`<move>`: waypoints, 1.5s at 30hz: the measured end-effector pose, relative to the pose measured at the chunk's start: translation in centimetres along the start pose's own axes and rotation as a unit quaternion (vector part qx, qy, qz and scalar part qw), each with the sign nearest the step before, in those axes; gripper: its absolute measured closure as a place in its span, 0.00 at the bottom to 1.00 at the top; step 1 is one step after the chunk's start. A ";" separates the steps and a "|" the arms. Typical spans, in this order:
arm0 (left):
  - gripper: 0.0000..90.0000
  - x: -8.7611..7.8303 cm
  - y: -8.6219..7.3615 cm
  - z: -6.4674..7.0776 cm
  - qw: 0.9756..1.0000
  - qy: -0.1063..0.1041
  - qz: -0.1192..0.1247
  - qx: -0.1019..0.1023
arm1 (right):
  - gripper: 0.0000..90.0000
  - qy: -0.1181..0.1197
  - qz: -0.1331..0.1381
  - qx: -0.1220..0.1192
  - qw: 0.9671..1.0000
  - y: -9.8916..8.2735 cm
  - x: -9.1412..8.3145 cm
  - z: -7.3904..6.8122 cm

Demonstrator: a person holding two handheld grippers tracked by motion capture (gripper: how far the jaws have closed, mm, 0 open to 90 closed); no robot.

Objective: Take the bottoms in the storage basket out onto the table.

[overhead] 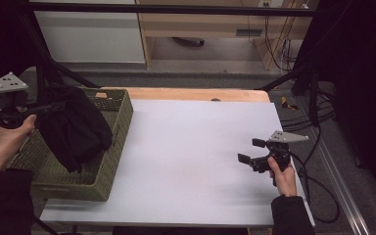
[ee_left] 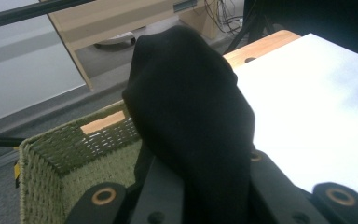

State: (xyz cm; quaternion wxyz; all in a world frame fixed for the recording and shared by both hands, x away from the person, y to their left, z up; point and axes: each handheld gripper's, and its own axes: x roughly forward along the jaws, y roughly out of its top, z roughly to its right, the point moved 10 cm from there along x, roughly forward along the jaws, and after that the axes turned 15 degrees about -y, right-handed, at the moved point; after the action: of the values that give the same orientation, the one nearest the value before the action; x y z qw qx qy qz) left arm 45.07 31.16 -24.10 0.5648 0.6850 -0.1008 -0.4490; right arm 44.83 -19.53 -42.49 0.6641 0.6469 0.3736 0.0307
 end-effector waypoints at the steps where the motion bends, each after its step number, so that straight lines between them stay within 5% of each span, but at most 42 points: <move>1: 0.95 0.1 0.1 0.1 1.000 -0.002 0.000 0.001 | 0.04 -0.001 -0.001 0.000 1.000 0.0 0.0 0.0; 45: 0.95 1.7 4.7 4.2 0.998 -0.035 0.014 0.041 | 0.04 0.001 -0.001 0.000 1.000 0.0 0.0 0.0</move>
State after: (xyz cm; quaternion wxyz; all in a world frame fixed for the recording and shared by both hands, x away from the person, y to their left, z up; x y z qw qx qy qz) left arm 44.71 25.59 -20.67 0.5384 0.6900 -0.1486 -0.4605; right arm 44.81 -19.49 -42.51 0.6640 0.6463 0.3747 0.0312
